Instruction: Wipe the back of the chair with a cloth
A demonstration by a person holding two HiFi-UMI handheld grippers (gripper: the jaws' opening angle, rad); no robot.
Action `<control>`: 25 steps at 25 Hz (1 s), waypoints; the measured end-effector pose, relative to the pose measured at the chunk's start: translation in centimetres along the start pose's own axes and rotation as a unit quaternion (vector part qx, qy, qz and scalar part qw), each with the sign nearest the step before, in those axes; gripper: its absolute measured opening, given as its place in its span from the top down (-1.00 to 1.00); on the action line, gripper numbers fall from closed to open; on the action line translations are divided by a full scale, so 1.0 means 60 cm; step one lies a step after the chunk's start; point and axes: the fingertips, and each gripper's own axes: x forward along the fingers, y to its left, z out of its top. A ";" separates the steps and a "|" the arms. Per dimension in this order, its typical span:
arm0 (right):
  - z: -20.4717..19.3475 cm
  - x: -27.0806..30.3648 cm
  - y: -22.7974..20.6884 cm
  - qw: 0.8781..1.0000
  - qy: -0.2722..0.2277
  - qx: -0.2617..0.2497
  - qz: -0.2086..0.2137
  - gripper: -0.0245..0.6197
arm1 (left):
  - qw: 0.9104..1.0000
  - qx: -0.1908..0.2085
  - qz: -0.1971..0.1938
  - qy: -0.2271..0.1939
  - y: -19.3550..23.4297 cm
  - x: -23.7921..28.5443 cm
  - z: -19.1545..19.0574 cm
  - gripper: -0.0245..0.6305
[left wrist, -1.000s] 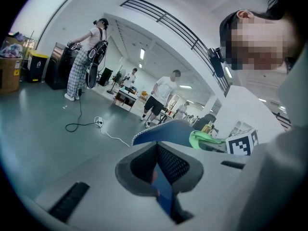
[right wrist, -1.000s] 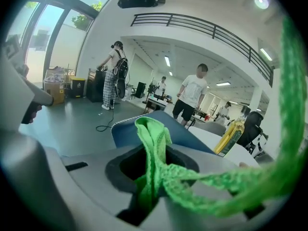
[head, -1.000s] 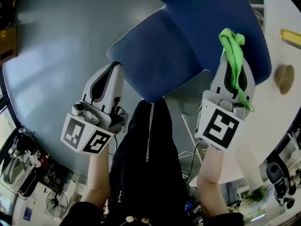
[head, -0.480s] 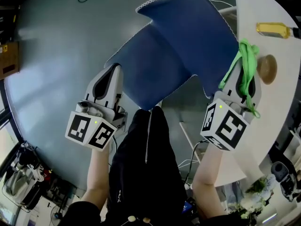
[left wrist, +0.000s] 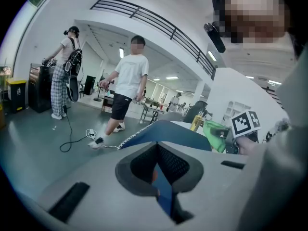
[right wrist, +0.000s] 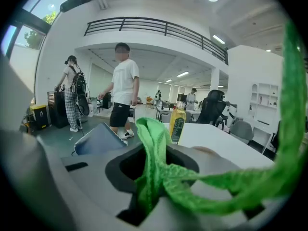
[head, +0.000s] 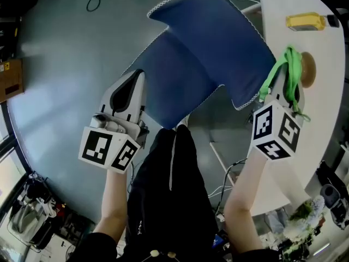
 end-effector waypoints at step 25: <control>-0.033 0.008 0.051 0.998 -0.021 -0.017 0.059 0.79 | 0.999 -0.034 0.002 0.006 -0.030 -0.026 -0.049 0.92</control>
